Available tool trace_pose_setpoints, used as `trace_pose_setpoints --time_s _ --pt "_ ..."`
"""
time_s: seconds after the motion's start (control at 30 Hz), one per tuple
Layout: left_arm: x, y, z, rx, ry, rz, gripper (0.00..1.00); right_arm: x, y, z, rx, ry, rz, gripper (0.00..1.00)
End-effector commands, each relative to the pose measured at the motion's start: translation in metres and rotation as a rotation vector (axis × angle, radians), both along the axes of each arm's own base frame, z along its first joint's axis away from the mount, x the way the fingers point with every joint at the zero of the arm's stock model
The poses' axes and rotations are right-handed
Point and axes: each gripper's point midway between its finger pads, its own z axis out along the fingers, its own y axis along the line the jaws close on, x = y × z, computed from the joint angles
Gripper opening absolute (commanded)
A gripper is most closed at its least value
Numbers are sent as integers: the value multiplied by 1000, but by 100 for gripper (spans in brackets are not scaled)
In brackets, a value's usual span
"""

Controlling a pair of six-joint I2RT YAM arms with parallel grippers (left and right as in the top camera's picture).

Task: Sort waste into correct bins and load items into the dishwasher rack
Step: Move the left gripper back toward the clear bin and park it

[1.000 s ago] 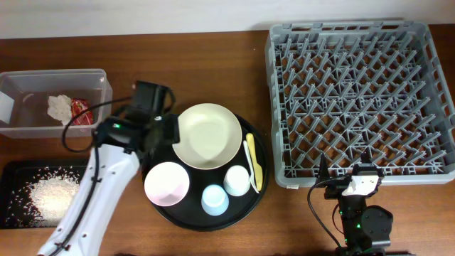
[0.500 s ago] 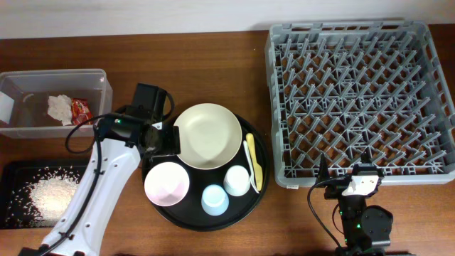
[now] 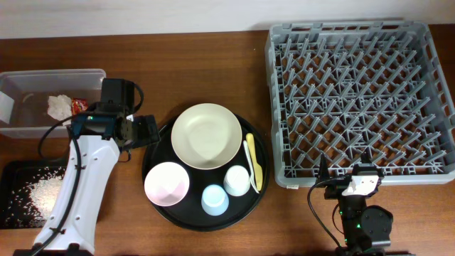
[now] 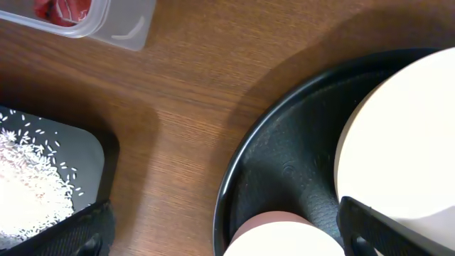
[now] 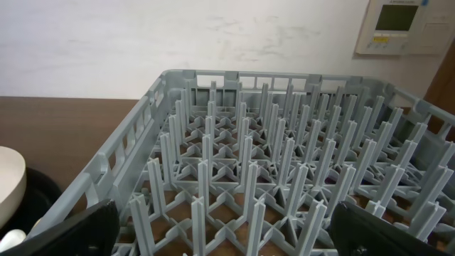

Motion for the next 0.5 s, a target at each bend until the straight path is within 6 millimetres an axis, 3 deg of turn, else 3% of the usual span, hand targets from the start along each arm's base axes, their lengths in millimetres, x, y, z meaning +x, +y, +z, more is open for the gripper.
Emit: trace_pose_setpoints --time_s 0.0,0.4,0.47 --pt "2 3 1 11 0 7 99 0 -1 -2 4 4 -10 98" --pt "1 3 1 11 0 7 99 0 -1 -2 4 4 -10 98" --pt "14 2 5 8 -56 7 99 0 -1 -2 4 4 -10 98"
